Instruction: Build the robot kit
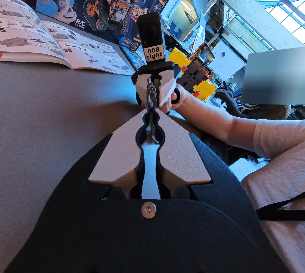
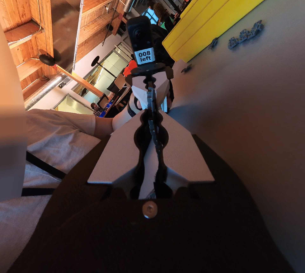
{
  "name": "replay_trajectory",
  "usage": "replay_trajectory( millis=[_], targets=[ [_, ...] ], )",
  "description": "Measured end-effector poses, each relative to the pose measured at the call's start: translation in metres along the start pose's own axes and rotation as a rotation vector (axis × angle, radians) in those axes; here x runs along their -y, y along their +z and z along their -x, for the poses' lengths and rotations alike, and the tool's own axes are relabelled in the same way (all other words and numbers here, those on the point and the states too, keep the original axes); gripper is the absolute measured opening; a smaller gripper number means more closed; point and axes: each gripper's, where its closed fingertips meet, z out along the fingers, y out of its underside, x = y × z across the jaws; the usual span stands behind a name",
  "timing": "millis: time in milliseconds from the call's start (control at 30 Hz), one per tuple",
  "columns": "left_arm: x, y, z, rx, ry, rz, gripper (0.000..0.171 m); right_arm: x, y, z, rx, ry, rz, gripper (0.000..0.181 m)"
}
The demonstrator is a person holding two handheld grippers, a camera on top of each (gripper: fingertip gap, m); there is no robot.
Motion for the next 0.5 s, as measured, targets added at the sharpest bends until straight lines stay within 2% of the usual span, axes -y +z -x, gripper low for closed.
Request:
replay_trajectory(
  millis=[133,233,367,500],
  targets=[
    [-0.004,0.002,0.002,0.023,0.029,0.034,0.0,0.007,-0.004,0.0,0.024,0.033,-0.041,0.02],
    [-0.007,0.004,0.002,0.026,0.044,0.057,0.0,0.024,-0.015,-0.002,0.062,0.084,-0.148,0.002],
    [-0.008,0.004,0.006,0.03,0.011,0.063,0.0,0.023,-0.015,-0.005,0.061,0.108,-0.131,0.002],
    [-0.01,0.004,0.015,0.07,-0.022,0.073,0.0,0.019,-0.016,-0.022,-0.063,0.095,-0.092,0.001]
  ],
)
